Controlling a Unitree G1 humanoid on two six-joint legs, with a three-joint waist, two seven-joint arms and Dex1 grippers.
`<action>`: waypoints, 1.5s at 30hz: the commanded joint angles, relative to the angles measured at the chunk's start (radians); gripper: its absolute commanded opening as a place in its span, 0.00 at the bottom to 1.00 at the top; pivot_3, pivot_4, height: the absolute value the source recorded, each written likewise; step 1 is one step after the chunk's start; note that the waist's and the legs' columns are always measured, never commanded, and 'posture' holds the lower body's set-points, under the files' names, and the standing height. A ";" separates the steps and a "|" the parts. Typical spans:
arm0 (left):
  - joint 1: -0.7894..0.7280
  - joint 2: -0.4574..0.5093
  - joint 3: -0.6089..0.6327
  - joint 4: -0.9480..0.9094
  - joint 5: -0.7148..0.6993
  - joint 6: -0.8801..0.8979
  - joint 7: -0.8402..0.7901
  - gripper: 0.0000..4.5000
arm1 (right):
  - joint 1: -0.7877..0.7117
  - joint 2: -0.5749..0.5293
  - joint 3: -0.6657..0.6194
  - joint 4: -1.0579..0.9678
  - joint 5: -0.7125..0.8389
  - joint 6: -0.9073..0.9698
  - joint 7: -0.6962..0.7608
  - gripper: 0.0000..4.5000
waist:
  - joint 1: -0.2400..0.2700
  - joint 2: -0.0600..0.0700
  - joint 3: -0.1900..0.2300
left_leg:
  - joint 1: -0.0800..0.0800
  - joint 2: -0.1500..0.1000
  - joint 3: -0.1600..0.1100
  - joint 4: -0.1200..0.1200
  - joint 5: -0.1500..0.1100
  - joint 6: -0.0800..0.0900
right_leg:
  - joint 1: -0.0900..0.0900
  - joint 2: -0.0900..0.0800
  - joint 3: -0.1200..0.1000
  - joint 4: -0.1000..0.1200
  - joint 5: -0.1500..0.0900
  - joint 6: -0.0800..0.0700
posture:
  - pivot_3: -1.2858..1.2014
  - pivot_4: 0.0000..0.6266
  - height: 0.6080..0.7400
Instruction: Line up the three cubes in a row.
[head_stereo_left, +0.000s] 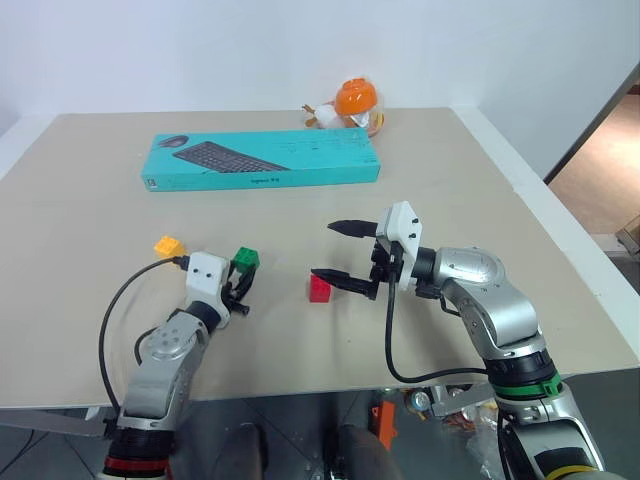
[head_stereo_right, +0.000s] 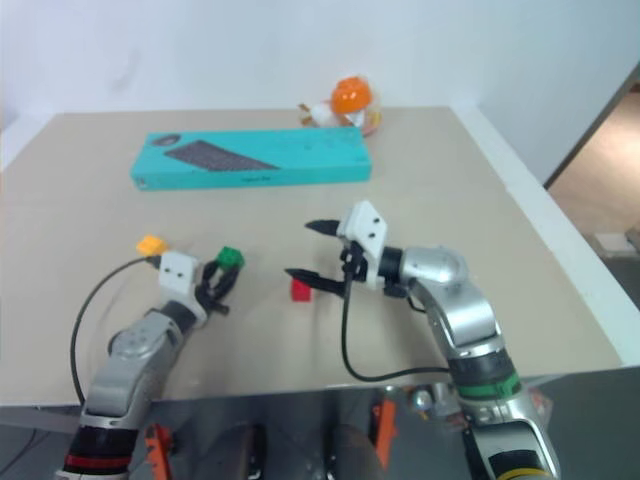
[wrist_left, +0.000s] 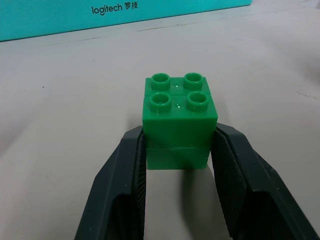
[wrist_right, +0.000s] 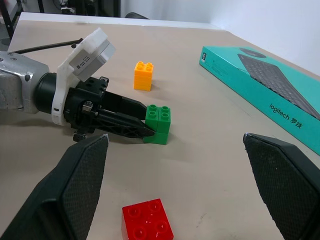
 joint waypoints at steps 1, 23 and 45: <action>-0.017 0.021 0.022 0.001 0.004 -0.026 -0.010 0.28 | -0.007 -0.009 -0.009 -0.026 0.004 -0.021 -0.003 1.00 | 0.000 0.000 0.000 | 0.000 0.000 0.000 0.000 0.000 0.000 | 0.000 0.000 0.000 0.000 0.000 0.000 | 0.52 0.24 1.00; -0.200 0.392 -0.051 0.383 -0.123 -0.393 -0.938 0.28 | 0.027 -0.058 -0.019 -0.058 0.021 -0.013 0.030 1.00 | 0.000 0.000 0.000 | -0.006 0.001 0.004 0.000 0.000 0.000 | -0.010 0.001 0.000 0.000 0.001 -0.001 | 0.52 0.24 1.00; -0.389 0.334 -0.097 0.644 -0.044 -0.512 -1.026 0.28 | 0.075 -0.092 -0.022 -0.132 0.061 0.036 0.010 1.00 | 0.000 -0.001 0.000 | -0.010 0.000 0.004 0.003 0.000 0.001 | -0.012 0.001 0.001 0.000 0.003 0.002 | 0.52 0.24 1.00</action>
